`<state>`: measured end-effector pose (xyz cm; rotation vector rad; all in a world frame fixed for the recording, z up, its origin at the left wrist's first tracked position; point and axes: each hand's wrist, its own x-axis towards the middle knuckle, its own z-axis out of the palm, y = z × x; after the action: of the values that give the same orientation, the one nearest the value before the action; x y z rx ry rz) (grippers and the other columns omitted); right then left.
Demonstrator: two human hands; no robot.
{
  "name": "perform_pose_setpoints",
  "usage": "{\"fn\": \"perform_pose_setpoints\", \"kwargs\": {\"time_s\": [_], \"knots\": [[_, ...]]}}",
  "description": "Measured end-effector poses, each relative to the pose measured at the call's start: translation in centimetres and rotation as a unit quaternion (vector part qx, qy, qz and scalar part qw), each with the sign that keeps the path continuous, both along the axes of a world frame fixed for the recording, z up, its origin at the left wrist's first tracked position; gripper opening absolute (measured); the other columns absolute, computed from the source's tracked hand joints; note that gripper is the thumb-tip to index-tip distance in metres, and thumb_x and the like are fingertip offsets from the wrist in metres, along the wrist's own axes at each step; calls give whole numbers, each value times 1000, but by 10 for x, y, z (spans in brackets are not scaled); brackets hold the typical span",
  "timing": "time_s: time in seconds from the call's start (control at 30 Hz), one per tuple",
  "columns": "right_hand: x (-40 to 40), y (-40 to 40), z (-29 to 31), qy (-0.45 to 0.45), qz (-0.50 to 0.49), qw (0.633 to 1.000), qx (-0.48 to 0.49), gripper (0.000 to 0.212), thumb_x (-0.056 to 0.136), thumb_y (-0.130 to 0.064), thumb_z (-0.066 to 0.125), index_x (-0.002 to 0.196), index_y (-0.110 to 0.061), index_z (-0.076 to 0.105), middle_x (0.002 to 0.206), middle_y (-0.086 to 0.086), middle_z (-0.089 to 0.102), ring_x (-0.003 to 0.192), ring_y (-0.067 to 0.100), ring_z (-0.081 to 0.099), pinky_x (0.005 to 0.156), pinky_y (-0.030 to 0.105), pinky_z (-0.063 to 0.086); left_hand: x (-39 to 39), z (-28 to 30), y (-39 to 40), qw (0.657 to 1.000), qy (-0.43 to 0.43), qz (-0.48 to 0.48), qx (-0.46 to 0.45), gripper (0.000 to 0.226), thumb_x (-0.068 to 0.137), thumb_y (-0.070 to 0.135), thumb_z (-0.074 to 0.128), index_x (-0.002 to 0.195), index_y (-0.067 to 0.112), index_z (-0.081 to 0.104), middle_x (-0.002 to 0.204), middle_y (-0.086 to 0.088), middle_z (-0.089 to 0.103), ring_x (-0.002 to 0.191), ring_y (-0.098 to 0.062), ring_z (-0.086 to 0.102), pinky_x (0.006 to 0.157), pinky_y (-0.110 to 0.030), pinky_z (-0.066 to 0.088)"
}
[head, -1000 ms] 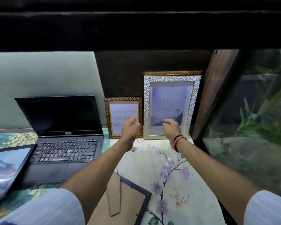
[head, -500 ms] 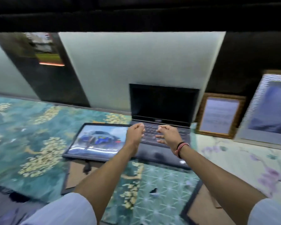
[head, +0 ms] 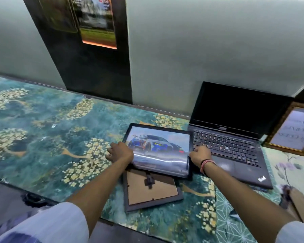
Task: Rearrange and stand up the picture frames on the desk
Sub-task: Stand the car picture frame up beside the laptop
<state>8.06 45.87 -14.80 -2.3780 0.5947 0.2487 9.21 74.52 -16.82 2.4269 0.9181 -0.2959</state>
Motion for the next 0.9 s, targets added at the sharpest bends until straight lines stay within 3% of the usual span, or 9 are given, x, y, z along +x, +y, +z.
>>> {"fn": "perform_pose_setpoints", "kwargs": {"time_s": [0.13, 0.27, 0.33, 0.4, 0.53, 0.63, 0.73, 0.83, 0.9], "knots": [[2, 4, -8, -8, -3, 1000, 10, 46, 78, -1, 64, 47, -16, 34, 49, 4, 26, 50, 18, 24, 54, 31, 21, 15, -14, 25, 1000, -6, -4, -10, 35, 97, 15, 54, 128, 5, 64, 142, -21, 53, 131, -41, 52, 108, -49, 42], [9, 9, -15, -27, -12, 999, 30, 38, 75, -5, 71, 54, -14, 41, 57, 6, 32, 59, 19, 29, 54, 30, 21, 17, -13, 51, 994, -87, 4, -69, 22, 87, 2, 58, 99, -2, 77, 105, -25, 74, 96, -41, 70, 80, -42, 56], [22, 16, -12, -60, -10, 997, 39, 30, 74, -7, 73, 57, -15, 50, 57, 0, 44, 59, 21, 39, 54, 29, 32, 19, -2, 57, 985, -130, 19, -110, 24, 86, -4, 56, 94, 2, 78, 92, -18, 74, 81, -34, 65, 70, -35, 50], [42, 22, -10, -101, -10, 993, 62, 7, 67, -8, 70, 71, -13, 68, 69, -3, 70, 68, 24, 64, 69, 31, 53, 30, 10, 64, 974, -180, 38, -135, 27, 86, -6, 58, 94, 12, 77, 88, -9, 71, 77, -29, 62, 68, -33, 48], [93, 25, 4, -145, -1, 980, 138, 57, 60, -4, 61, 108, -32, 74, 97, -8, 79, 96, 21, 73, 91, 40, 58, 81, 13, 79, 951, -240, -13, -192, 39, 80, -9, 55, 96, 24, 70, 104, -8, 70, 89, -31, 67, 77, -40, 59], [128, 19, 13, -147, -12, 970, 195, 66, 64, -1, 63, 126, -25, 68, 117, -12, 70, 109, 13, 64, 104, 37, 49, 122, -2, 88, 939, -233, -72, -241, 53, 67, -10, 50, 94, 32, 67, 116, -9, 66, 93, -30, 69, 85, -46, 62], [144, 15, 25, -140, -6, 966, 217, 78, 62, -4, 60, 137, -25, 59, 130, -8, 67, 115, 15, 63, 106, 36, 48, 159, -17, 86, 922, -239, -103, -288, 64, 60, -8, 43, 103, 31, 70, 115, -15, 69, 96, -31, 72, 86, -47, 63], [144, 19, 40, -133, -33, 960, 243, 84, 74, 6, 57, 153, -15, 37, 136, -8, 51, 115, 13, 51, 103, 34, 43, 191, -27, 81, 910, -230, -127, -320, 79, 61, -9, 43, 123, 35, 66, 126, -12, 65, 102, -27, 73, 87, -41, 63], [144, 24, 49, -129, -41, 959, 248, 85, 80, 10, 54, 157, -12, 24, 143, -3, 47, 118, 15, 50, 100, 32, 42, 216, -45, 80, 903, -226, -140, -339, 81, 61, -9, 45, 125, 38, 62, 136, -8, 58, 109, -26, 69, 91, -45, 61]]}}
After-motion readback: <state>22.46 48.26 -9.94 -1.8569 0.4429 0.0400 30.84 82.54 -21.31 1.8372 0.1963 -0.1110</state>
